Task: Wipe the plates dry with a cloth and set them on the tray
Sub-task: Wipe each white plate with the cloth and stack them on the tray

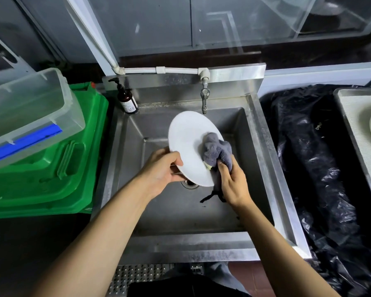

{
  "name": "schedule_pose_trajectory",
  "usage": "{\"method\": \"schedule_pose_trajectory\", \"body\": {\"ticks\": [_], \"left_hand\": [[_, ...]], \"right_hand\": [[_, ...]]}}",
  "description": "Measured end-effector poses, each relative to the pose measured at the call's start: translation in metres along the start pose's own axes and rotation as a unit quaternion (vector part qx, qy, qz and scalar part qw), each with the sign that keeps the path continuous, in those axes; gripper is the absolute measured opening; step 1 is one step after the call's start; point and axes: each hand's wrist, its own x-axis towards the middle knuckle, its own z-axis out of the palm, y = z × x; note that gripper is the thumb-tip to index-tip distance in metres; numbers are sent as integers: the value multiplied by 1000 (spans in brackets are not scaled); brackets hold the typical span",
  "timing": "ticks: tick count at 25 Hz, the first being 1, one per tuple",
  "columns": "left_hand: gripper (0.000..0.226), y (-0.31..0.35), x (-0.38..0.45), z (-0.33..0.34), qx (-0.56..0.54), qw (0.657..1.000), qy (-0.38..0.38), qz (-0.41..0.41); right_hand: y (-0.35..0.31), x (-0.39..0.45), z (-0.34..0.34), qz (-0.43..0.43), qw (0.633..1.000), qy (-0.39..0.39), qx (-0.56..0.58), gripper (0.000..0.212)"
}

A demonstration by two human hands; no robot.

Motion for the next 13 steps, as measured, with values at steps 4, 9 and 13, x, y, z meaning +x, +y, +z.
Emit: {"method": "schedule_pose_trajectory", "body": {"ticks": [4,9,13], "left_hand": [[28,-6,-7,6,18,999,-26,2],[23,-9,-14,22,39,998,-42,15],[25,-6,-14,20,23,999,-30,21]], "right_hand": [[-14,34,-4,17,999,-3,-52,51],[-49,23,27,-115,991,-63,-27,57],[-50,26,29,-174,978,-80,-77,57]]}}
